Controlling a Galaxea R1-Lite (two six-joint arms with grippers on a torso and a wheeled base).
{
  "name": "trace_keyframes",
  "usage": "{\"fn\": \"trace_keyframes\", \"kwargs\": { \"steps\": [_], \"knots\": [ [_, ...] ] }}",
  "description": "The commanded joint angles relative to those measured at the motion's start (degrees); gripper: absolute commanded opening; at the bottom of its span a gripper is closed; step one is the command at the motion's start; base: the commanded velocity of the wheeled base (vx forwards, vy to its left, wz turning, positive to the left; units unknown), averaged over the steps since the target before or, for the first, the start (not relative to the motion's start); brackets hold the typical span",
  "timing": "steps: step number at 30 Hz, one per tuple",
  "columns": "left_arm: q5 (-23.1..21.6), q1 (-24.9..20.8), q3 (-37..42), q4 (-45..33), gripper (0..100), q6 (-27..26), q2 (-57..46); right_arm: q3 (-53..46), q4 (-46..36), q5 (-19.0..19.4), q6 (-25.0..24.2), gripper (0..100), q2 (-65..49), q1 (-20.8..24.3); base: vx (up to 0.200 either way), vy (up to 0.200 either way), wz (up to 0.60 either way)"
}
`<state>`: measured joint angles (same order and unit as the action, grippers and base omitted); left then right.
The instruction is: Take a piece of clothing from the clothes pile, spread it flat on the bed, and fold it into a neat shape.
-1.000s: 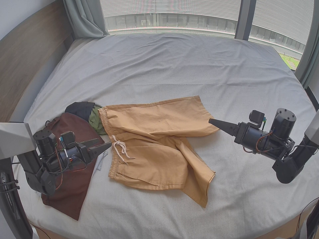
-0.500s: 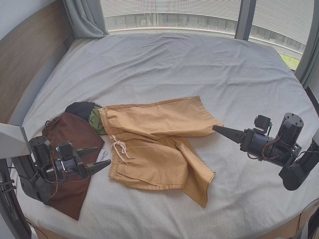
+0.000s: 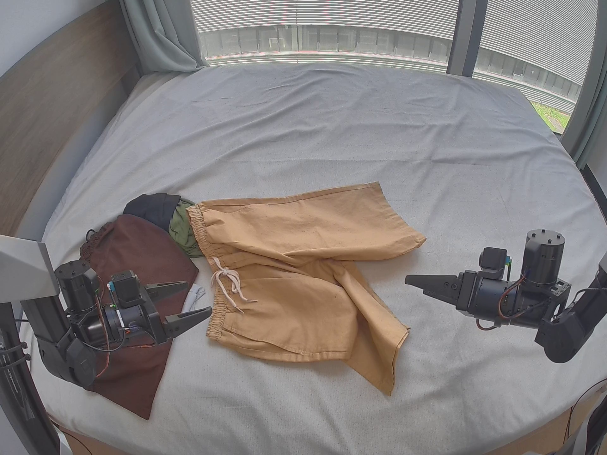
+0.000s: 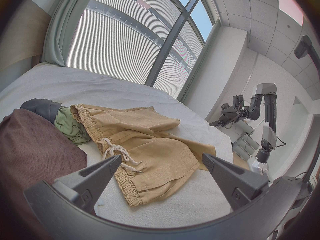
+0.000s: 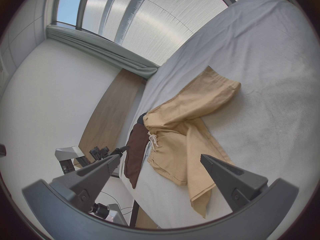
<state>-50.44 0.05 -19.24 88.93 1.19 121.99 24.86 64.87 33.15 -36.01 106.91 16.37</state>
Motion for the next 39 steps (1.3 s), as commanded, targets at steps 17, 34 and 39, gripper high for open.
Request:
{"fn": "trace_keyframes", "kwargs": {
  "steps": [17,34,39],
  "knots": [
    [0.0,-0.2,-0.2,0.0,100,-0.8,0.5,2.3,-2.5,-0.2,-4.1,100,12.3,-3.2,0.000,0.000,0.00],
    [0.1,-0.3,-0.5,0.0,100,-0.8,1.0,6.2,1.8,-0.5,-7.7,100,24.1,-3.9,0.000,0.000,0.00],
    [0.1,-0.3,-0.5,0.0,100,-0.9,1.0,6.9,1.1,-0.5,-9.4,100,24.0,-3.7,0.000,0.000,0.00]
  ]
}}
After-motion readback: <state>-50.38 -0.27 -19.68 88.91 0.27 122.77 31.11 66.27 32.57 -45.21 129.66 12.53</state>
